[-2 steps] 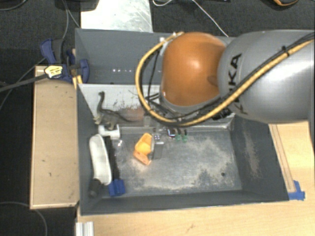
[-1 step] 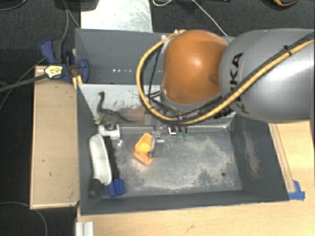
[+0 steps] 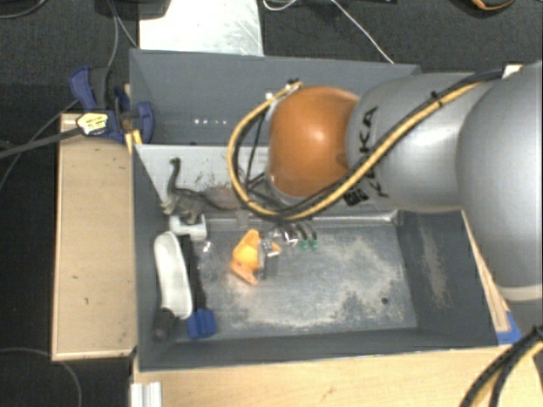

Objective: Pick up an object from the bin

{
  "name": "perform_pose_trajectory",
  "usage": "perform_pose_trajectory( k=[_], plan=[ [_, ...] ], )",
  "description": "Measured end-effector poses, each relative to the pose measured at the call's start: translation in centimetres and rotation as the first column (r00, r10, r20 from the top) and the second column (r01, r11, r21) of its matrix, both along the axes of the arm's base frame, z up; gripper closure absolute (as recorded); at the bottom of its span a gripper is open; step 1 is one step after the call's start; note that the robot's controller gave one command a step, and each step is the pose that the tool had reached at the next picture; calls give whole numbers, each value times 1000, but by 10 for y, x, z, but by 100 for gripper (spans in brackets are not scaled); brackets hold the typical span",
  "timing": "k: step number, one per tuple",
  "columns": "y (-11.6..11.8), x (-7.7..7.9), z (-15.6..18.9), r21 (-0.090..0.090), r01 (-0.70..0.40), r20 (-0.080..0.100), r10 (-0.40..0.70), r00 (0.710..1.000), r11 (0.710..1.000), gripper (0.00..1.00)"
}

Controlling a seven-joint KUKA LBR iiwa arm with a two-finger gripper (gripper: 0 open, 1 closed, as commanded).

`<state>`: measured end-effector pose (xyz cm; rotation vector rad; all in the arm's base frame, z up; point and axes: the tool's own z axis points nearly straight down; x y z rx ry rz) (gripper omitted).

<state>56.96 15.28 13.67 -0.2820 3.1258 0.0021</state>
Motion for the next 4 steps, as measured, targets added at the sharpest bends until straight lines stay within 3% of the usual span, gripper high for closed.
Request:
perform_pose_trajectory(
  k=[1,2,3,4],
  plan=[
    [-5,15,12,0,-68,2,68,998,998,0],
    [-13,7,-12,0,-211,3,211,977,977,0],
    [-9,13,-34,-1,-251,13,251,968,968,0],
    [-9,18,-54,5,-382,-3,382,924,924,100]
  ],
)
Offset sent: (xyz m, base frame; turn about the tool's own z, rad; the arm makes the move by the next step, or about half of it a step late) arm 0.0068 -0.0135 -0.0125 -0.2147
